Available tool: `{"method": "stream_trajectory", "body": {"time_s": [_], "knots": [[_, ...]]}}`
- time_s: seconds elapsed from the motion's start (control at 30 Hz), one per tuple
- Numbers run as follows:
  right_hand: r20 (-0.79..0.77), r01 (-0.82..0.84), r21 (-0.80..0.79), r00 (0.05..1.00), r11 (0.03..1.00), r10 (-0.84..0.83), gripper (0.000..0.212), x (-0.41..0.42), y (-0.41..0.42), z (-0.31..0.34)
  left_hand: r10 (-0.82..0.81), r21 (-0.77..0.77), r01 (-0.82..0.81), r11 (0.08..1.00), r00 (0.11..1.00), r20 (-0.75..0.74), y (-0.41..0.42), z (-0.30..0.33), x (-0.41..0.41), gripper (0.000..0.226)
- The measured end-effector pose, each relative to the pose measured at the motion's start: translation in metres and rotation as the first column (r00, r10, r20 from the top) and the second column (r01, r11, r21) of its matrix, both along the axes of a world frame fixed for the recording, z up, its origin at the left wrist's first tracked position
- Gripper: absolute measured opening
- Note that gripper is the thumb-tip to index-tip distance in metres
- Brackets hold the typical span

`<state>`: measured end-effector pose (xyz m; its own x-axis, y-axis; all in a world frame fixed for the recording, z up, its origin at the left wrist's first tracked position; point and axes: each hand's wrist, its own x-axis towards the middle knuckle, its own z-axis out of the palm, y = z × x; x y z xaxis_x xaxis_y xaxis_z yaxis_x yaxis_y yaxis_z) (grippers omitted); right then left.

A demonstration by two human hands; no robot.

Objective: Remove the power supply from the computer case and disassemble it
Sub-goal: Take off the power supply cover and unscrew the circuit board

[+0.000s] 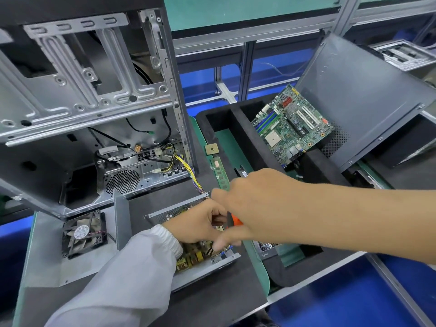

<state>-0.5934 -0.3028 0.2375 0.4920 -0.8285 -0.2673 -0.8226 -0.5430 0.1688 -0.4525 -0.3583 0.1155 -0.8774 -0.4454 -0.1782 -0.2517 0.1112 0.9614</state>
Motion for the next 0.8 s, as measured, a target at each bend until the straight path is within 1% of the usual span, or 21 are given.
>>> {"method": "stream_trajectory", "body": {"time_s": [0.03,0.07,0.13,0.17,0.2,0.23,0.27,0.3,0.37,0.4,0.43,0.47,0.53,0.57,0.6,0.67,0.7,0.73,0.8], "knots": [[-0.050,-0.013,-0.060,0.999,0.998,0.010,0.036,0.005,0.001,-0.005,-0.021,-0.030,0.021,0.999,1.000,0.015,-0.001,-0.003,0.000,0.034],[-0.071,-0.035,-0.077,0.997,0.996,0.029,0.027,0.007,0.002,-0.010,-0.030,-0.051,0.031,0.998,0.999,0.015,-0.001,-0.004,0.000,0.031],[-0.041,-0.028,-0.015,0.999,1.000,0.027,0.018,0.006,0.002,-0.013,-0.021,-0.061,0.022,0.998,1.000,0.016,-0.004,-0.007,0.000,0.013],[0.003,-0.030,0.034,1.000,0.999,0.030,0.022,0.002,0.002,-0.011,0.006,-0.080,-0.005,0.997,1.000,0.007,-0.007,-0.009,0.000,0.016],[0.040,-0.048,0.094,0.998,0.994,0.044,0.035,-0.002,0.002,-0.008,0.018,-0.097,-0.018,0.995,1.000,-0.003,-0.008,-0.008,0.000,0.025],[0.078,-0.070,0.158,0.995,0.985,0.058,0.044,-0.005,0.003,-0.003,0.001,-0.084,-0.002,0.996,1.000,-0.013,-0.008,-0.007,0.000,0.027],[0.107,-0.078,0.197,0.993,0.977,0.058,0.048,-0.007,0.003,0.001,-0.018,-0.069,0.016,0.997,1.000,-0.023,-0.008,-0.004,0.001,0.021],[0.123,-0.073,0.203,0.991,0.977,0.048,0.050,-0.008,0.003,0.002,-0.027,-0.062,0.024,0.998,0.999,-0.038,-0.007,-0.002,0.001,0.020],[0.109,0.021,0.136,0.993,0.990,-0.036,0.053,-0.006,0.002,0.004,-0.019,-0.045,0.016,0.999,0.998,-0.056,-0.005,-0.002,0.002,0.027],[0.065,0.057,0.081,0.996,0.995,-0.063,0.052,-0.003,0.000,0.004,-0.003,-0.043,0.001,0.999,0.998,-0.056,-0.005,-0.002,0.001,0.025],[0.016,0.068,0.030,0.998,0.997,-0.069,0.049,0.000,-0.001,0.003,0.002,-0.045,-0.004,0.999,0.998,-0.059,-0.006,-0.003,0.000,0.020],[-0.029,0.057,0.004,0.998,0.998,-0.057,0.045,0.003,-0.002,-0.001,-0.003,-0.036,0.001,0.999,0.999,-0.053,-0.007,-0.004,0.000,0.020],[-0.056,0.025,0.019,0.998,1.000,-0.024,0.032,0.004,-0.003,-0.007,-0.018,-0.023,0.016,1.000,0.998,-0.058,-0.008,-0.001,-0.001,0.031],[-0.037,0.012,0.044,0.999,0.999,-0.011,0.024,0.003,-0.002,-0.008,-0.029,-0.024,0.027,0.999,0.997,-0.065,-0.009,0.000,0.000,0.030],[-0.005,0.006,0.087,1.000,0.996,-0.005,0.026,0.001,-0.001,-0.008,-0.026,-0.031,0.024,0.999,0.997,-0.067,-0.009,-0.001,0.001,0.030],[0.064,-0.044,0.191,0.997,0.981,0.033,0.044,-0.005,-0.001,-0.002,-0.008,-0.025,0.006,1.000,0.998,-0.068,-0.007,0.000,0.002,0.035],[0.088,-0.068,0.202,0.995,0.977,0.051,0.047,-0.008,-0.002,0.001,-0.009,-0.014,0.008,1.000,0.997,-0.071,-0.006,-0.001,0.003,0.035],[0.089,-0.072,0.181,0.994,0.981,0.057,0.047,-0.008,-0.003,0.003,-0.003,-0.003,0.003,1.000,0.998,-0.070,-0.006,-0.003,0.003,0.037],[0.036,-0.018,0.058,0.999,0.998,0.016,0.055,-0.007,-0.004,0.004,0.001,0.015,0.000,1.000,0.998,-0.060,-0.004,-0.002,0.003,0.035]]}}
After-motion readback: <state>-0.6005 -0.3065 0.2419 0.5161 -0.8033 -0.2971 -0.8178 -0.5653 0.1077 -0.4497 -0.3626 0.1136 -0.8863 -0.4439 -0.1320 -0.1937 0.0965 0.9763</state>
